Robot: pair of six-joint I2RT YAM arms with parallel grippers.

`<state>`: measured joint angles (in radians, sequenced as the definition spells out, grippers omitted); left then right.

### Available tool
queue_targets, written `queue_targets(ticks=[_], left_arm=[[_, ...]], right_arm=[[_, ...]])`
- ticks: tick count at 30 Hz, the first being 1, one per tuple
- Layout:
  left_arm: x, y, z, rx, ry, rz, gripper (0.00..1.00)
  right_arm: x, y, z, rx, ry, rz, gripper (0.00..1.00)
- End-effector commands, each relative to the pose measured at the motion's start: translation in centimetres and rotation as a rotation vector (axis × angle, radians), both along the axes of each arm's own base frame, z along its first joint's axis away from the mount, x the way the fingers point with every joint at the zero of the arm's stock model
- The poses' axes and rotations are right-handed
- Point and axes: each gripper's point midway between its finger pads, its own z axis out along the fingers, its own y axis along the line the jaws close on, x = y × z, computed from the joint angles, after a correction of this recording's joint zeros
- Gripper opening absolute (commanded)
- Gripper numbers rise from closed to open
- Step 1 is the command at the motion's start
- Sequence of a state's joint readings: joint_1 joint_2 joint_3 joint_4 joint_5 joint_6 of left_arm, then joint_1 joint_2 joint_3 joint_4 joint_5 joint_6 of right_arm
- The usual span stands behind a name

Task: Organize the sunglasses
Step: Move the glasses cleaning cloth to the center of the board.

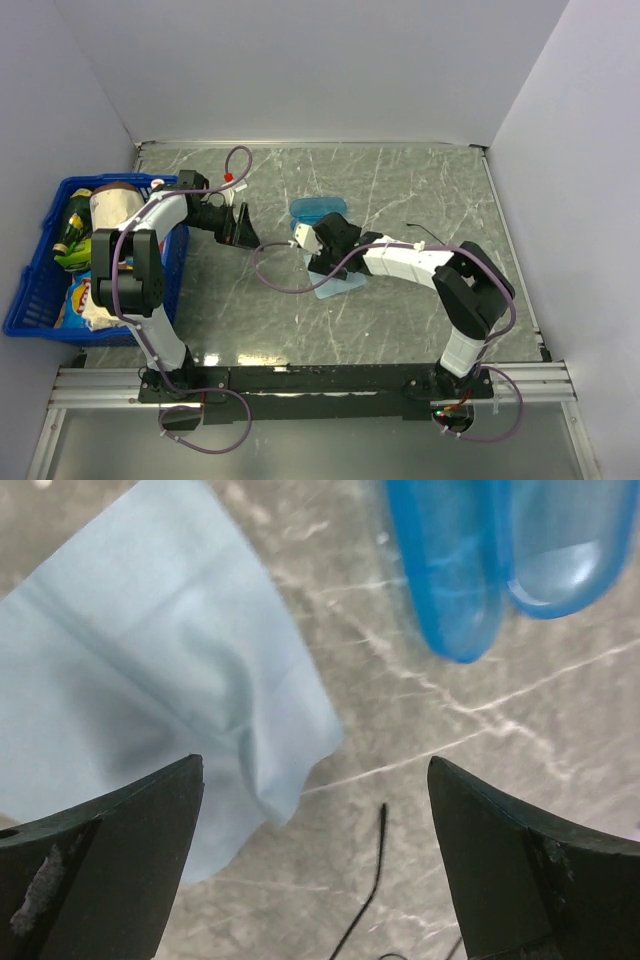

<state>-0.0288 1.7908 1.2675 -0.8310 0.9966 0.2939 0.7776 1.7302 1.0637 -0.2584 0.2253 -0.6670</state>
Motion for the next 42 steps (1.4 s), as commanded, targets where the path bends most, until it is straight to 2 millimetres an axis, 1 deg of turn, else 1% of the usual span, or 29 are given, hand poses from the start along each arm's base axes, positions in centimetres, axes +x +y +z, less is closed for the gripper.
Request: queue_targets(ticks=[1,3,4,5,6,8,9,10,11,14,17,19,22,24,27,30,33,34,38,41,42], left_arm=[[-0.2,-0.1,-0.1,-0.046,0.015,-0.013,0.96],[-0.1,-0.1,-0.1,-0.046,0.012,-0.013,0.97],[-0.1,-0.1,-0.1,-0.044,0.012,-0.013,0.97],[-0.1,-0.1,-0.1,-0.044,0.011,-0.013,0.96],[-0.1,-0.1,-0.1,-0.044,0.013,-0.012,0.96],[-0.1,-0.1,-0.1,-0.045,0.014,-0.015,0.96],[-0.1,-0.1,-0.1,-0.047,0.014,-0.015,0.97],[-0.1,-0.1,-0.1,-0.047,0.014,-0.015,0.96],[-0.1,-0.1,0.0,-0.045,0.012,-0.014,0.96],[-0.1,-0.1,-0.1,-0.047,0.016,-0.015,0.97],[-0.2,-0.1,-0.1,-0.048,0.016,-0.017,0.96],[-0.1,-0.1,-0.1,-0.046,0.013,-0.017,0.97],[-0.1,-0.1,-0.1,-0.049,0.012,-0.019,0.96],[-0.1,-0.1,-0.1,-0.048,0.014,-0.019,0.96],[-0.1,-0.1,-0.1,-0.048,0.012,-0.019,0.97],[-0.1,-0.1,-0.1,-0.048,0.015,-0.018,0.96],[-0.1,-0.1,-0.1,-0.049,0.017,-0.02,0.96],[-0.2,-0.1,-0.2,-0.047,0.019,-0.02,0.97],[-0.1,-0.1,-0.3,-0.045,0.02,-0.017,0.97],[0.1,0.0,-0.3,-0.034,0.009,-0.017,0.96],[0.1,0.1,-0.3,-0.027,0.005,-0.014,0.97]], right_arm=[[3.9,-0.6,2.8,0.0,-0.2,-0.094,1.0],[4.1,-0.7,2.8,0.008,-0.195,-0.107,1.0],[3.2,-0.7,1.8,-0.012,-0.132,-0.087,1.0],[2.9,-0.4,1.8,-0.004,-0.104,-0.077,1.0],[2.1,0.1,1.4,0.01,-0.065,-0.058,1.0],[-0.6,1.0,0.3,0.027,0.047,0.035,1.0],[-1.7,1.6,0.2,0.032,0.066,0.075,1.0],[-2.5,2.0,0.0,0.037,0.085,0.11,1.0],[-3.3,1.9,-0.6,0.018,0.098,0.142,1.0],[-4.6,2.4,-0.9,0.015,0.128,0.188,1.0],[-4.8,2.5,-1.5,-0.003,0.135,0.187,1.0],[-4.9,2.5,-2.3,-0.021,0.141,0.187,1.0],[-5.3,2.8,-3.0,-0.031,0.153,0.2,1.0],[-6.0,3.4,-3.3,-0.025,0.176,0.215,1.0],[-6.8,4.3,-3.2,0.001,0.203,0.229,1.0],[-7.1,5.4,-2.5,0.035,0.209,0.23,1.0],[-6.9,6.1,-2.0,0.061,0.208,0.216,1.0],[-6.6,6.5,-1.7,0.074,0.195,0.21,1.0],[-6.1,6.6,-1.1,0.099,0.173,0.19,1.0],[-5.4,6.4,0.6,0.147,0.173,0.164,1.0],[-5.3,6.5,1.7,0.185,0.175,0.167,1.0]])
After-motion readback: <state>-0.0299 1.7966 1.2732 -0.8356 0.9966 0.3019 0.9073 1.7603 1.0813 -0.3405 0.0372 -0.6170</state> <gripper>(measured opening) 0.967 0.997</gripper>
